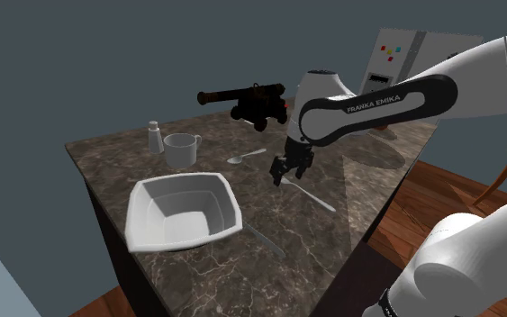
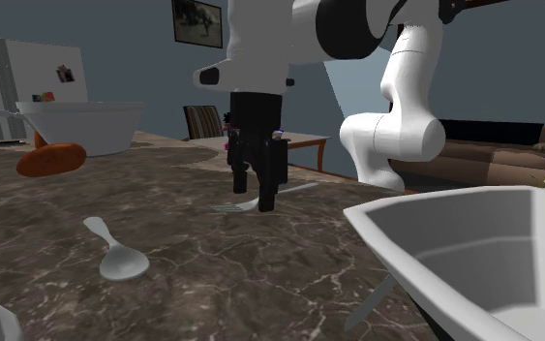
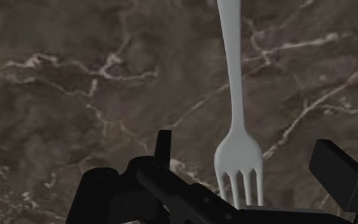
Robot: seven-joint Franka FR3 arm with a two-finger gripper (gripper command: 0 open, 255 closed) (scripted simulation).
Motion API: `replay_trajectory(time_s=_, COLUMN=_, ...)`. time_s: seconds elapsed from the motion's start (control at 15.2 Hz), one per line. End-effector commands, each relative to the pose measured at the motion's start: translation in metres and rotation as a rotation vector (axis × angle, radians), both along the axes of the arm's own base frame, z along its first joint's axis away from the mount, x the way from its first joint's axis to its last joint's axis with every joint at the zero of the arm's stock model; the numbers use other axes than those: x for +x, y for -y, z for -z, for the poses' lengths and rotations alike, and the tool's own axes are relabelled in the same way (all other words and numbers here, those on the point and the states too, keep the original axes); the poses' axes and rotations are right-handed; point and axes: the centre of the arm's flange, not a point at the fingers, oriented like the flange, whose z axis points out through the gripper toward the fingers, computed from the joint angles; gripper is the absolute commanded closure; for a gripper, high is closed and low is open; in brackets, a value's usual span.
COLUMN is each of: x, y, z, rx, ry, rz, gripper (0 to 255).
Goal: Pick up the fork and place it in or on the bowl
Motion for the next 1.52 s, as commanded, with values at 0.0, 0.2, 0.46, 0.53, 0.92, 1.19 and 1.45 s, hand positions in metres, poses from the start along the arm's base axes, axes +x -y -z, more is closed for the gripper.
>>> replay_trajectory(time_s=0.0, x=0.0, y=0.0, z=0.0, rx=0.0, ry=0.0, rz=0.0, gripper=0)
replay_trajectory(time_s=0.2, x=0.0, y=0.0, z=0.0, rx=0.0, ry=0.0, rz=0.0, gripper=255)
replay_trajectory(time_s=0.46, x=0.0, y=0.0, z=-0.001, rx=0.0, ry=0.0, rz=0.0, gripper=255)
replay_trajectory(time_s=0.53, x=-0.001, y=0.0, z=-0.001, rx=0.0, ry=0.0, rz=0.0, gripper=255)
replay_trajectory(time_s=0.92, x=0.0, y=0.0, z=-0.01, rx=0.0, ry=0.0, rz=0.0, gripper=255)
replay_trajectory(time_s=1.19, x=0.0, y=0.0, z=-0.031, rx=0.0, ry=0.0, rz=0.0, gripper=255)
replay_trajectory(time_s=1.45, x=0.0, y=0.0, z=-0.052, rx=0.0, ry=0.0, rz=0.0, gripper=255)
